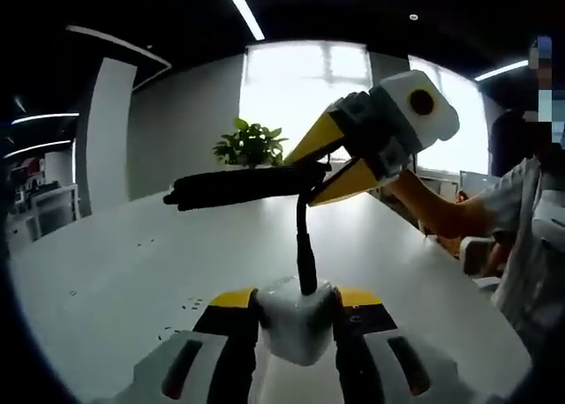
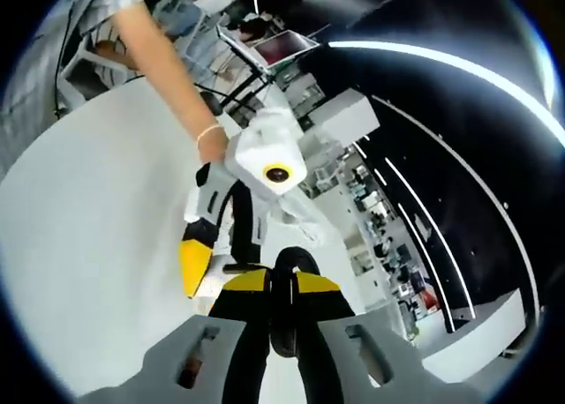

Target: Straighten the power strip on the desk, plug the charger into it

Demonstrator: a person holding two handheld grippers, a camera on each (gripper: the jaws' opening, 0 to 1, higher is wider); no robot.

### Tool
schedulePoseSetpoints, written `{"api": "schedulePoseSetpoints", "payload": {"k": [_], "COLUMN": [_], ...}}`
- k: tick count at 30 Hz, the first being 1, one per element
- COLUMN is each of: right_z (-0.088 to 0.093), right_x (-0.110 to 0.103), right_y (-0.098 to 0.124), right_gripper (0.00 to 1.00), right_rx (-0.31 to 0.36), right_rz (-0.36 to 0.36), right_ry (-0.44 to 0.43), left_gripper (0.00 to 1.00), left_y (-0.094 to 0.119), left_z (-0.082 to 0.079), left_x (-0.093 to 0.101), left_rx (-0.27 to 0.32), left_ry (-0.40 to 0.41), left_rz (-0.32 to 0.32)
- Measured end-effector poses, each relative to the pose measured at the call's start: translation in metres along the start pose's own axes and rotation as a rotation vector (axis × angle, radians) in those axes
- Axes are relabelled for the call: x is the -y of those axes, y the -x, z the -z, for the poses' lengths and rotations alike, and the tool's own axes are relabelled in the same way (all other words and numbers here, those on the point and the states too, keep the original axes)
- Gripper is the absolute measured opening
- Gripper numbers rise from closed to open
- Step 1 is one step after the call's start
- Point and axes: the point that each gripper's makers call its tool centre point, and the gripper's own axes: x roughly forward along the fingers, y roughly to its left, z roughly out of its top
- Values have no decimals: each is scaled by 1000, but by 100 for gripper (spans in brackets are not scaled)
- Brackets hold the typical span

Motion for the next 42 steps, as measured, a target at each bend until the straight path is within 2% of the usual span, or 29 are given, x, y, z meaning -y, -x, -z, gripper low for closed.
{"api": "schedulePoseSetpoints", "payload": {"k": [2,5,6,7,9,14,19,30,42], "right_z": [-1,-1,1,3,8,9,8,1,2], "right_x": [1,1,0,1,5,12,12,19,18], "right_y": [1,1,-1,-2,-5,-13,-23,-35,-37], "right_gripper": [6,6,6,6,6,6,6,6,6], "right_rx": [4,7,-2,-11,-56,-132,-148,-148,-155], "right_rz": [-2,0,1,4,36,100,116,128,117], "right_ry": [6,11,13,16,42,141,170,175,181], "left_gripper": [32,31,30,30,30,30,29,29,30], "left_y": [2,3,2,1,-1,-1,4,17,17], "left_z": [-1,-1,0,1,-1,-5,-4,-8,-6], "left_x": [2,0,-7,-8,-20,-36,-49,-60,-63], "left_rx": [5,3,-10,-16,-6,22,42,90,117], "left_ry": [24,13,-9,-16,-20,-7,20,17,2], "left_rz": [30,3,-54,-68,-141,-229,-288,-373,-417]}}
